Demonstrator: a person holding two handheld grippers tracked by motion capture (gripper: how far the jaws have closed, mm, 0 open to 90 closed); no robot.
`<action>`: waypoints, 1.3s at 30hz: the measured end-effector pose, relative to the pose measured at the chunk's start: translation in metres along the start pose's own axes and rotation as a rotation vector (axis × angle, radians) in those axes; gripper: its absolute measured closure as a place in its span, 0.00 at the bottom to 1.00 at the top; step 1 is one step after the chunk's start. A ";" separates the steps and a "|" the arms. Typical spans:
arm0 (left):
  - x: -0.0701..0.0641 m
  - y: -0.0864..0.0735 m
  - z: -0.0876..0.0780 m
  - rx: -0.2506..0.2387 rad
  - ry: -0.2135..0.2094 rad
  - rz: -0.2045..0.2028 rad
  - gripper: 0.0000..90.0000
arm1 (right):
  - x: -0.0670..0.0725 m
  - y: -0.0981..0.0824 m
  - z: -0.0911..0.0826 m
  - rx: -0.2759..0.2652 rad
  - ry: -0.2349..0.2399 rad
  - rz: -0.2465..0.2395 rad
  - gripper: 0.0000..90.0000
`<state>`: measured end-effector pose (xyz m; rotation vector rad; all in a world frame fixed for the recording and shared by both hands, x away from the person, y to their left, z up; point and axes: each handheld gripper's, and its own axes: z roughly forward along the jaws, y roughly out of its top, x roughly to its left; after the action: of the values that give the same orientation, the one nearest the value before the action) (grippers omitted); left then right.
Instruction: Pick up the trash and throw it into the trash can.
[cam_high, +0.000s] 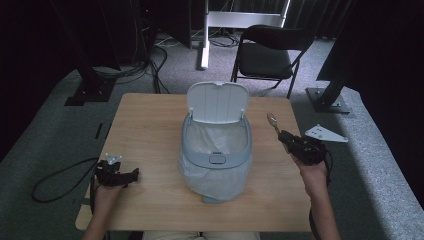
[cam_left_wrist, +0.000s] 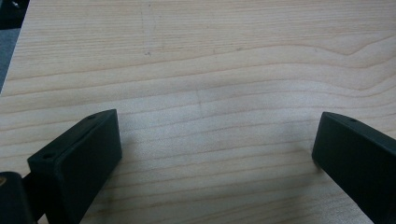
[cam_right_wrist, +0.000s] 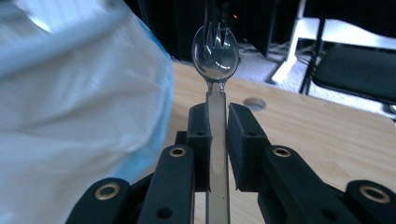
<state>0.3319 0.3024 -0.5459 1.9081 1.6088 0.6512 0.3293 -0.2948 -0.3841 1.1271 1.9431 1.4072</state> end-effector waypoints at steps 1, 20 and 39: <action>0.000 0.000 0.000 0.000 0.000 0.000 0.02 | 0.002 0.003 -0.002 -0.008 0.003 -0.008 0.89; 0.000 0.000 0.000 0.000 0.000 0.000 0.02 | 0.045 0.054 -0.020 -0.144 0.146 -0.113 0.89; 0.000 0.000 0.000 0.000 0.000 0.000 0.02 | 0.093 0.095 0.007 -0.152 0.280 -0.229 0.89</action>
<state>0.3319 0.3024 -0.5459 1.9084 1.6087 0.6509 0.3163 -0.2012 -0.2906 0.6429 2.0343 1.6194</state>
